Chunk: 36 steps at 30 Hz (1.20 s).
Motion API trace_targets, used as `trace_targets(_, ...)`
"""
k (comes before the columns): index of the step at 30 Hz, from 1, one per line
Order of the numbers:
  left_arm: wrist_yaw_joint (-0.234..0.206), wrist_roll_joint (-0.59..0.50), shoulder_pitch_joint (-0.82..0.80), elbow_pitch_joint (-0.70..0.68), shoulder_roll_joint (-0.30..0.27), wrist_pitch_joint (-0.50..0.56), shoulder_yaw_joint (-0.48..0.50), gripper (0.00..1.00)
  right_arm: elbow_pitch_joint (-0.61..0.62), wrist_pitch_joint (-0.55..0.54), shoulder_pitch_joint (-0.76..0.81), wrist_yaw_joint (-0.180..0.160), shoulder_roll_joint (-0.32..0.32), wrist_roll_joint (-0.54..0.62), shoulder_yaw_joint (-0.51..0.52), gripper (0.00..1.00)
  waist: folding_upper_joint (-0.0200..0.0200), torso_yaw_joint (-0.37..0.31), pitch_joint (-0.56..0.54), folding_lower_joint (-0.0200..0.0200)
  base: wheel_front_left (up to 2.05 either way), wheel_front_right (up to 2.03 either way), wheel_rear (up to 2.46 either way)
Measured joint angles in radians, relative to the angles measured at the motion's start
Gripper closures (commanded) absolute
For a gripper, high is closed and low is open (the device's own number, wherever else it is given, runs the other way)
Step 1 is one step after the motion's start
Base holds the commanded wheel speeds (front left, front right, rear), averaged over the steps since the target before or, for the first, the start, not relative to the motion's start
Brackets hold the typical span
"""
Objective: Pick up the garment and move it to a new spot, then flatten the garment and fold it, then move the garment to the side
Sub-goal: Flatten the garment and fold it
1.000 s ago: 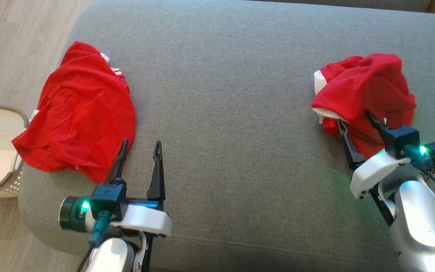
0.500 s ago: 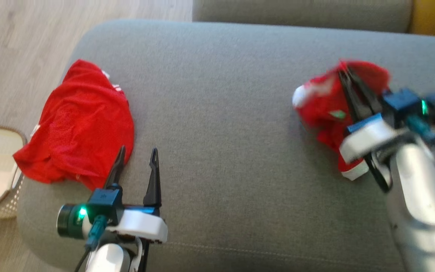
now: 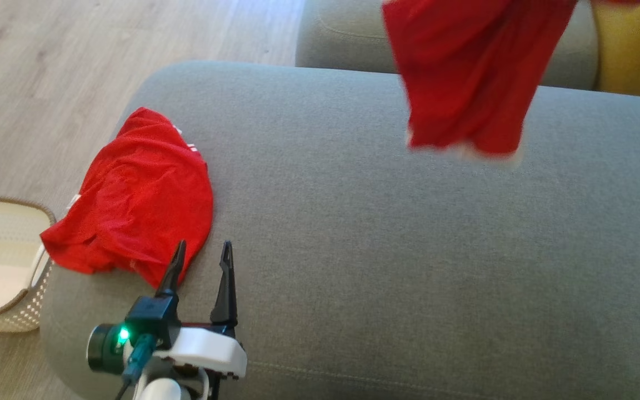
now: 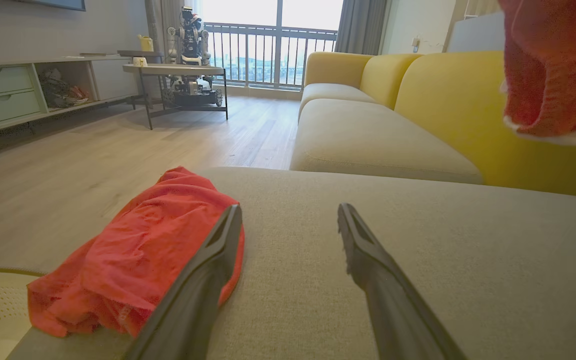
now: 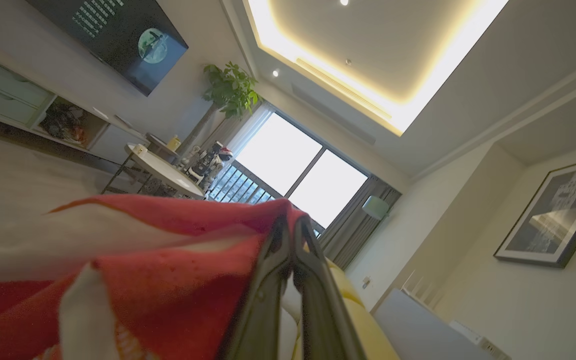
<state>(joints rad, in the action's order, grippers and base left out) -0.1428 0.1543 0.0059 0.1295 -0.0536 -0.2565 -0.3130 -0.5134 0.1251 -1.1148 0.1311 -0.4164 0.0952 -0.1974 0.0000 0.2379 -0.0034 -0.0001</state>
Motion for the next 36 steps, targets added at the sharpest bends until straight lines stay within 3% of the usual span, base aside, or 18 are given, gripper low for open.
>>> trace_targets(3,-0.007,0.004,0.012,0.000,0.000,0.000,0.001,0.00,-0.029,0.033,-0.055,0.000,-0.012,0.024,-0.026,1.00,0.0000,0.011,0.003,0.0000,0.00,0.00,0.00)
trace_targets(6,-0.007,0.010,0.014,-0.001,0.000,0.000,0.001,0.00,-0.068,0.078,-0.086,0.000,-0.005,0.027,-0.121,1.00,0.0000,0.021,0.013,0.0000,0.00,0.00,0.00)
trace_targets(9,-0.016,0.018,0.013,-0.003,0.000,0.000,-0.005,0.00,-0.113,0.106,-0.022,0.000,0.013,-0.020,-0.272,1.00,0.0000,0.029,0.032,0.0001,0.00,0.00,0.00)
trace_targets(15,-0.026,0.025,0.009,-0.006,0.000,0.000,-0.027,0.00,-0.153,0.114,0.221,0.000,0.005,-0.114,-0.400,1.00,0.0000,0.025,0.056,0.0002,0.00,0.00,0.00)
trace_targets(23,-0.034,0.025,0.005,-0.004,0.000,0.000,-0.024,0.00,-0.060,0.067,0.385,0.000,-0.088,-0.207,-0.418,1.00,0.0000,-0.035,0.067,0.0000,0.00,0.00,0.00)
trace_targets(28,-0.033,0.024,-0.009,0.007,0.000,0.000,-0.027,0.00,0.048,-0.023,0.514,0.000,-0.143,-0.269,-0.457,1.00,0.0000,-0.086,0.071,0.0001,0.00,0.00,0.00)
trace_targets(34,-0.032,0.023,-0.033,0.021,0.001,0.000,-0.035,0.00,0.085,-0.138,0.594,0.000,-0.198,-0.290,-0.480,1.00,0.0000,-0.141,0.073,0.0001,0.00,0.00,0.00)
trace_targets(35,-0.032,0.023,-0.035,0.026,0.001,0.000,-0.036,0.00,0.091,-0.145,0.596,0.000,-0.198,-0.291,-0.488,0.94,0.0000,-0.149,0.074,0.0001,0.00,0.00,0.00)
trace_targets(36,-0.031,0.023,-0.036,0.031,0.001,0.000,-0.036,0.00,0.101,-0.148,0.597,0.000,-0.197,-0.291,-0.492,0.07,0.0000,-0.157,0.074,0.0001,0.00,0.00,0.00)
